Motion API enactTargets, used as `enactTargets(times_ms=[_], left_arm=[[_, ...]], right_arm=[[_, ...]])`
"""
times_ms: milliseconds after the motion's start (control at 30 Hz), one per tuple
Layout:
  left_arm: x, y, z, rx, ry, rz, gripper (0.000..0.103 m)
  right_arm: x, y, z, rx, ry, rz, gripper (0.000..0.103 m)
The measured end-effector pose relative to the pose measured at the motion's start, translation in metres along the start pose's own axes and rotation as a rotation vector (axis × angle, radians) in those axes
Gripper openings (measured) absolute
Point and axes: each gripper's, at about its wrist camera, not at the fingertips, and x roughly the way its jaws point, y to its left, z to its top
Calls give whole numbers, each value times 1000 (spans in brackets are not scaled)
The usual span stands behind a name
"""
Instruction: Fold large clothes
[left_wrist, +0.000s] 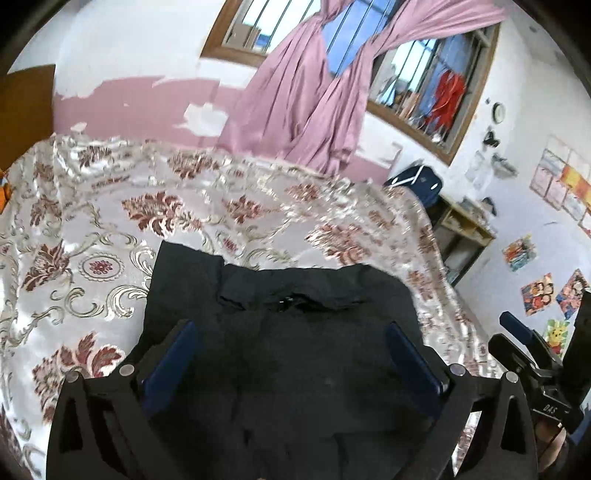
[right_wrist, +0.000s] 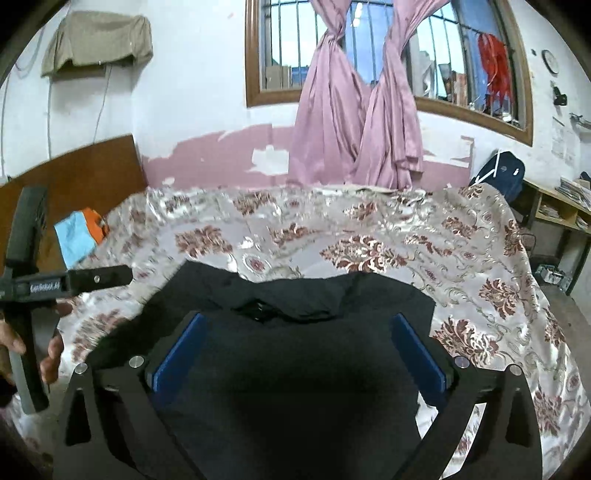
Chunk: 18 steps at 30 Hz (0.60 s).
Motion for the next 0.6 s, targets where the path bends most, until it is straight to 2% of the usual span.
enactTargets(times_ms=[367,600], left_arm=[[-122,-53,-52,144,-162,35,103],[-182,-77,-92,202,-213,82,103]], right_arm=[[-127,13,-21,35,-103,-9,101],[-184,25,-51,40,-135,-8,101]])
